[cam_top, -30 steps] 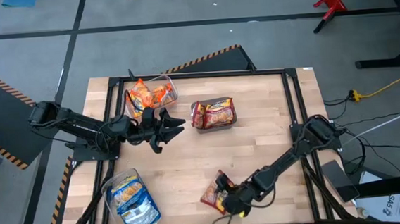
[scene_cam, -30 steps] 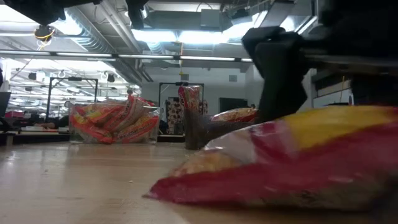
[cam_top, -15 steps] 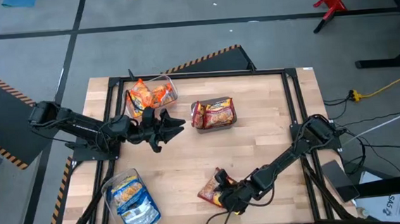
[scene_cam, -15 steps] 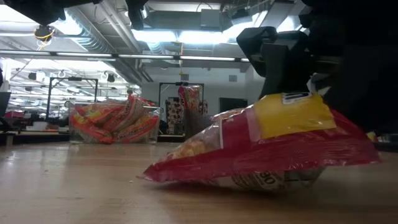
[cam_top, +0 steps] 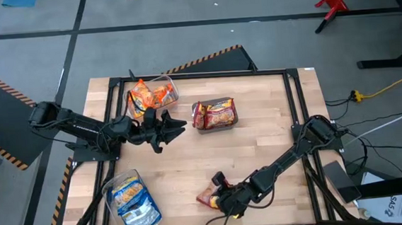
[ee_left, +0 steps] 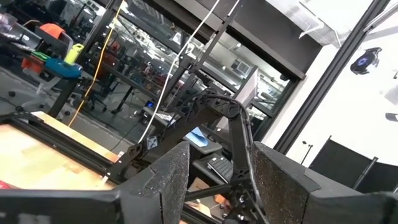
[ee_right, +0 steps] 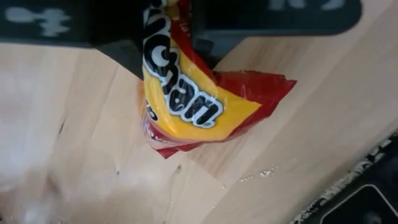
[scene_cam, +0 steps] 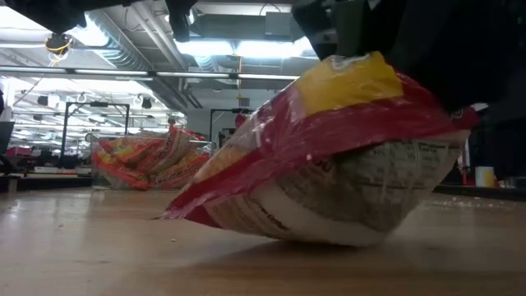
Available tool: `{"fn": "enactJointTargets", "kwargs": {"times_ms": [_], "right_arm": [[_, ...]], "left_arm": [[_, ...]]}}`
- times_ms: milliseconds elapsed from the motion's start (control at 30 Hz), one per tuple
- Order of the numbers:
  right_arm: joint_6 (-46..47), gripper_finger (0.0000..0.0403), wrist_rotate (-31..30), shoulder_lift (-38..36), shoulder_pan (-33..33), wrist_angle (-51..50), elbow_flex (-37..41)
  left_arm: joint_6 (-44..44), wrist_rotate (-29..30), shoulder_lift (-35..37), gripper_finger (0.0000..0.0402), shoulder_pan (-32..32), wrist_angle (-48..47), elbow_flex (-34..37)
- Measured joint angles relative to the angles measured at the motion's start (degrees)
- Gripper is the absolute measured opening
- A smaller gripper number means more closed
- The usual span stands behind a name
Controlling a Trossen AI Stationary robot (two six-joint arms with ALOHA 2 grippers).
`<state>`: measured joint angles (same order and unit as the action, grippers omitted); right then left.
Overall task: Sort Maruchan noodles
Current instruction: Put the red noodle pack into the black bin
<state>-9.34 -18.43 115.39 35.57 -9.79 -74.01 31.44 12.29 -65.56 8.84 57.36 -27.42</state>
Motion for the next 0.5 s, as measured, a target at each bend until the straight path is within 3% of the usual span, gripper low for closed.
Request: {"fn": "enactJointTargets", "kwargs": {"times_ms": [333,500], "right_arm": [[-1.6,0.0035,-9.1,-4.5,-0.1,-9.9,-3.0],[-3.0,0.0035,-17.7,-9.6,-1.1,-14.8,-3.2]], "left_arm": [[1.5,0.0,0.0,0.0167,0.8,-2.7,0.0],[1.5,0.0,0.0,0.0167,1.5,-2.8,0.0]]}}
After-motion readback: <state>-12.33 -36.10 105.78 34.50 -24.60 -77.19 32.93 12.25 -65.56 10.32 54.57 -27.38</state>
